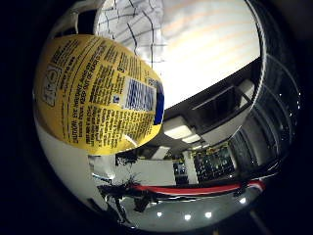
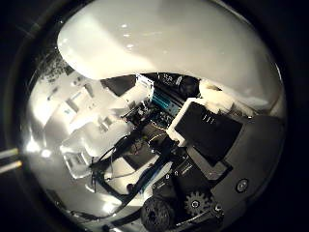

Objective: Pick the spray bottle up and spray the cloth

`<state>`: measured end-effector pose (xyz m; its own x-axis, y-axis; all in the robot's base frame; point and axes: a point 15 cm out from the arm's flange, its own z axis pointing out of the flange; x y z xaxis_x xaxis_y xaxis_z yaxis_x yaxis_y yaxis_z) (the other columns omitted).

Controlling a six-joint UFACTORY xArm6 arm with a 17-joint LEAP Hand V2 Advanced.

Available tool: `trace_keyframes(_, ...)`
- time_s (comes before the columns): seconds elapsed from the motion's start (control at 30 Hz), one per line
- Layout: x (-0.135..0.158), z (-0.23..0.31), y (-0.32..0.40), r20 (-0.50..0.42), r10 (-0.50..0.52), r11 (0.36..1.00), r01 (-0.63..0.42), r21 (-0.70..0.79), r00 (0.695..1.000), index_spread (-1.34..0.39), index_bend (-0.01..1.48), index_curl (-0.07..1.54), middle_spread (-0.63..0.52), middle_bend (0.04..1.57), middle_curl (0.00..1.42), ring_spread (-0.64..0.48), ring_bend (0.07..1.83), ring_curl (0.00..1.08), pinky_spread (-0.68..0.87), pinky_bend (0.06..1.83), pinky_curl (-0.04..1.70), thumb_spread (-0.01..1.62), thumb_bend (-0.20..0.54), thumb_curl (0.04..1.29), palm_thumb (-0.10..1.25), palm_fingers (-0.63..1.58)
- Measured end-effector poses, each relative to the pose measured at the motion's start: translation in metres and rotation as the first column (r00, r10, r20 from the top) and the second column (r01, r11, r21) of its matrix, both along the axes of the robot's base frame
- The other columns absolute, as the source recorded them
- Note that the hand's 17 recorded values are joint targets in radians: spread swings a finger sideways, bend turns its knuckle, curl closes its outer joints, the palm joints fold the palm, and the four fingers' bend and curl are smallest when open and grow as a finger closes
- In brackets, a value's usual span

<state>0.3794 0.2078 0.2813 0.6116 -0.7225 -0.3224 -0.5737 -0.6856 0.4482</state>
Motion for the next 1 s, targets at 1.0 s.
trace_keyframes(1.0, 0.025, 0.088, 0.191, -0.09, -0.178, 0.629, 0.184, 0.755, 0.98, -0.23, 1.17, 0.78, -0.1, 1.38, 0.68, -0.17, 1.49, 0.63, -0.23, 1.0, 1.28, 0.26, -0.022, 0.96, 1.05, 1.17)
